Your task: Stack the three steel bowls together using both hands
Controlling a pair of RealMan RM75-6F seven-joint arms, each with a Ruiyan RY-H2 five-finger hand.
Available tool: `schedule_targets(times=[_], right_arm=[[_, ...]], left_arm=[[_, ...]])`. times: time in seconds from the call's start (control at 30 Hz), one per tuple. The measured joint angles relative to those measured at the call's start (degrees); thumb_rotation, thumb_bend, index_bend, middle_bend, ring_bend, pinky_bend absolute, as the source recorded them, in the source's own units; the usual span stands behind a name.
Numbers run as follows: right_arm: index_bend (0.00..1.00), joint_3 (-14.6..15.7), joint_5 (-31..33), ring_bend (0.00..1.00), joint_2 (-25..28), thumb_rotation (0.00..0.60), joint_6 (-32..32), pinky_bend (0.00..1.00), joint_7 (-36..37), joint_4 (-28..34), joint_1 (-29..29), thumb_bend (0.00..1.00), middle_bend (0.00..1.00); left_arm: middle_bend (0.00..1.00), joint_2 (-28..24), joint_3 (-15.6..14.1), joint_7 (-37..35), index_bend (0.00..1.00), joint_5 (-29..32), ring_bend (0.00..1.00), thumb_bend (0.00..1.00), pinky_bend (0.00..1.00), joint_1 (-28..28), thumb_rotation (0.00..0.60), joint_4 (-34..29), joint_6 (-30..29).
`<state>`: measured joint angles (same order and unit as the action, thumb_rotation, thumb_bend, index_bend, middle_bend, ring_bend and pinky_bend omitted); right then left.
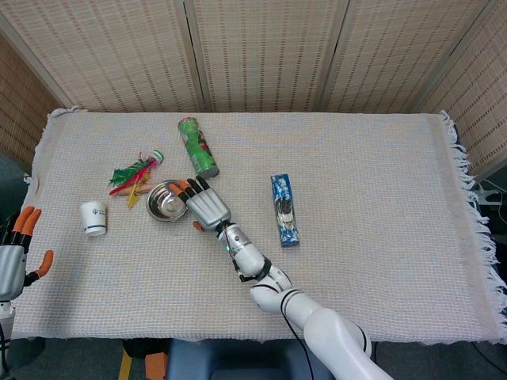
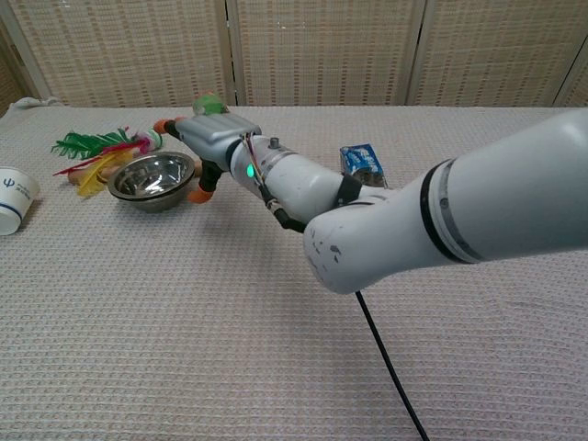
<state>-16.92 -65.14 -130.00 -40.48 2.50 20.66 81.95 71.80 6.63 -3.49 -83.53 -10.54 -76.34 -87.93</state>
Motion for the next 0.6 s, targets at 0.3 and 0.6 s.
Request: schedule_targets(times=[0.3, 0.6], right_arm=[[0.0, 4.2, -4.3, 0.0, 4.4, 0.6, -14.8, 0.0, 1.2, 6.6, -9.5, 0.14, 0.0], [0.0, 11.1, -4.0, 0.0, 29.6, 0.6, -25.6, 0.0, -11.2, 48.6, -25.8, 0.14, 0.0]], left_arm=[[0.01, -2.0, -1.2, 0.9, 0.0, -1.7, 0.0, 0.4, 0.16, 1.6, 0.6, -4.5, -2.0], [0.01, -5.6, -3.9, 7.6, 0.0, -1.4, 0.0, 0.41, 0.16, 6.4, 0.6, -12.0, -4.1]])
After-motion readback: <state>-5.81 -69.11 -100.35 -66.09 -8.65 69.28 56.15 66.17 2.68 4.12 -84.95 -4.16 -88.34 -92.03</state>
